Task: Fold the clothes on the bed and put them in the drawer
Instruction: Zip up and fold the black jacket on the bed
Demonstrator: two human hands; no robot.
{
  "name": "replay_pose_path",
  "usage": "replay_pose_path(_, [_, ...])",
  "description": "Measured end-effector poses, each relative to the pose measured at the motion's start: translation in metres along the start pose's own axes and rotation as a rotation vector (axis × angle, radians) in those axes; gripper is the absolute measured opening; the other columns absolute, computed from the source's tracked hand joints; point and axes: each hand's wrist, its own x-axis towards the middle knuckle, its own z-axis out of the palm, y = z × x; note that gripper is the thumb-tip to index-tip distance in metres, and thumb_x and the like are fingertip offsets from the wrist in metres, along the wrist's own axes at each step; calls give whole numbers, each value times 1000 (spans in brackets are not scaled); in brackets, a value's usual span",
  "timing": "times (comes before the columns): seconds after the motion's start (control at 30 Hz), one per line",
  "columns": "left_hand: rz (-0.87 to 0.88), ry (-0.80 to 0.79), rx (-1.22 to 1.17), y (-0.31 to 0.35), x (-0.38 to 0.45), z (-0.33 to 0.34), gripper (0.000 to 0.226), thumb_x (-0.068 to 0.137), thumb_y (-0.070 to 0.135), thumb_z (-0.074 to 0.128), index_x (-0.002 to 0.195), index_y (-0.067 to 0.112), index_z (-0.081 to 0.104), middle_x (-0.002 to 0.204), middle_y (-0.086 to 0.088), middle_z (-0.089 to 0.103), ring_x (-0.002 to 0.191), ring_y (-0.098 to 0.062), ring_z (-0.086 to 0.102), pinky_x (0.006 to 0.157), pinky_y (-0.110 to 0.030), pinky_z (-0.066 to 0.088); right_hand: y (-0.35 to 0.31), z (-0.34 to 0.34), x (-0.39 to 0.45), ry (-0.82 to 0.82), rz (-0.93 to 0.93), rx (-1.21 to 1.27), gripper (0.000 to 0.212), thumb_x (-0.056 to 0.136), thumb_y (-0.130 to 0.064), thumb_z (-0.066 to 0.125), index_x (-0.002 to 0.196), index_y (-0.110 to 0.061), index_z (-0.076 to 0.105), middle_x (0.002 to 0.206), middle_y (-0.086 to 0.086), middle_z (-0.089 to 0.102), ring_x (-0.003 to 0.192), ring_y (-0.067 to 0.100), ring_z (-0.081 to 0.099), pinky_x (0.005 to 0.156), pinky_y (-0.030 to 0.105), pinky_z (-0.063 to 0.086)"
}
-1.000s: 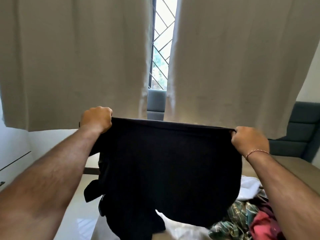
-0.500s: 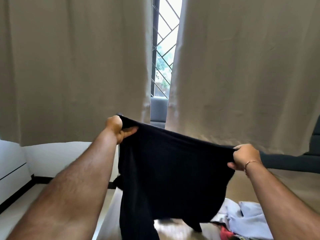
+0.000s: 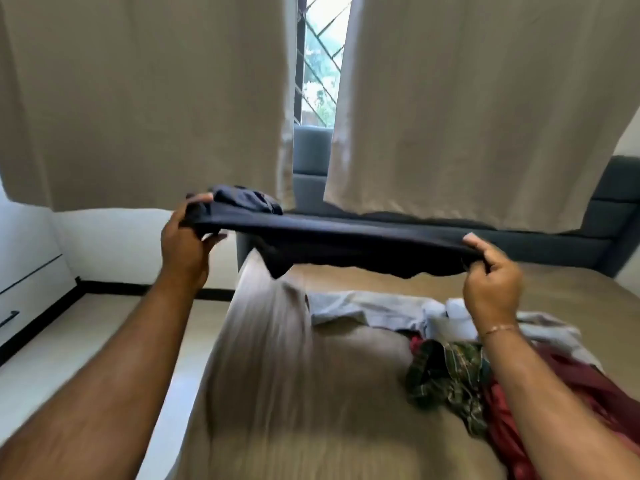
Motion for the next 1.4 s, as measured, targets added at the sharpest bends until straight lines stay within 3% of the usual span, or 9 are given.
replay_pose_path(0.13, [-125, 71, 666, -73, -107, -125, 45, 86, -1, 51, 96, 33, 77, 102, -8, 74, 93, -37, 67, 80, -41, 52, 74, -20, -138, -277, 109, -211, 50, 84, 20, 54, 119, -6, 77, 130, 9, 71, 122, 12, 61, 107, 1, 30])
replay_pose_path(0.37, [-549, -238, 1411, -123, -244, -234, 42, 82, 5, 64, 108, 36, 75, 120, -4, 74, 105, -31, 68, 88, -38, 54, 174, -64, -262, -923, 431, -693, 50, 92, 4, 53, 136, -13, 68, 149, 3, 58, 140, 21, 53, 118, 25, 31])
replay_pose_path(0.57, [-737, -533, 1518, -129, -260, -233, 46, 86, 24, 67, 132, 32, 65, 128, 1, 70, 105, -21, 67, 88, -32, 52, 183, -79, -269, -1062, 521, -854, 47, 94, -10, 53, 139, -18, 65, 143, 8, 64, 133, 25, 59, 109, 30, 45])
replay_pose_path(0.7, [-818, -480, 1552, -131, -247, -224, 20, 96, 38, 53, 97, 27, 71, 99, -4, 74, 72, -20, 65, 64, -28, 52, 175, -70, -271, -1066, 537, -915, 35, 87, -24, 59, 120, -16, 67, 122, 10, 72, 117, 30, 66, 91, 36, 54])
replay_pose_path(0.77, [-707, -230, 1649, -135, -230, -219, 24, 93, 37, 50, 88, 24, 69, 95, -5, 72, 78, -26, 65, 76, -36, 57, 173, -57, -269, -1025, 529, -885, 25, 85, -25, 58, 108, -17, 65, 112, 12, 72, 110, 32, 66, 86, 37, 54])
replay_pose_path(0.87, [-618, -120, 1593, -146, -208, -206, 17, 90, 31, 54, 91, 25, 70, 103, -8, 72, 90, -33, 64, 83, -39, 56, 172, -27, -272, -1012, 538, -816, 44, 91, -25, 60, 134, -16, 62, 135, 13, 64, 125, 31, 60, 101, 36, 50])
replay_pose_path(1.1, [-422, -290, 1601, -196, -135, -157, 38, 89, 27, 59, 126, 26, 67, 128, -4, 58, 113, -29, 62, 90, -40, 53, 161, 62, -275, -1108, 453, -610, 53, 94, -22, 67, 145, -13, 55, 149, 5, 54, 138, 23, 50, 117, 31, 36])
replay_pose_path(1.27, [-347, -521, 1609, -240, -66, -122, 34, 90, 23, 60, 123, 30, 67, 163, 3, 32, 130, -29, 55, 96, -41, 51, 157, 140, -263, -1162, 352, -516, 55, 92, -24, 68, 145, -15, 54, 149, 2, 53, 138, 21, 49, 118, 30, 36])
replay_pose_path(1.4, [-505, -581, 1601, -272, -8, -109, 25, 90, 21, 60, 109, 32, 72, 172, -4, 20, 136, -33, 53, 105, -45, 49, 155, 192, -253, -1191, 310, -436, 55, 95, -26, 67, 147, -19, 52, 150, -6, 50, 139, 15, 45, 117, 25, 33])
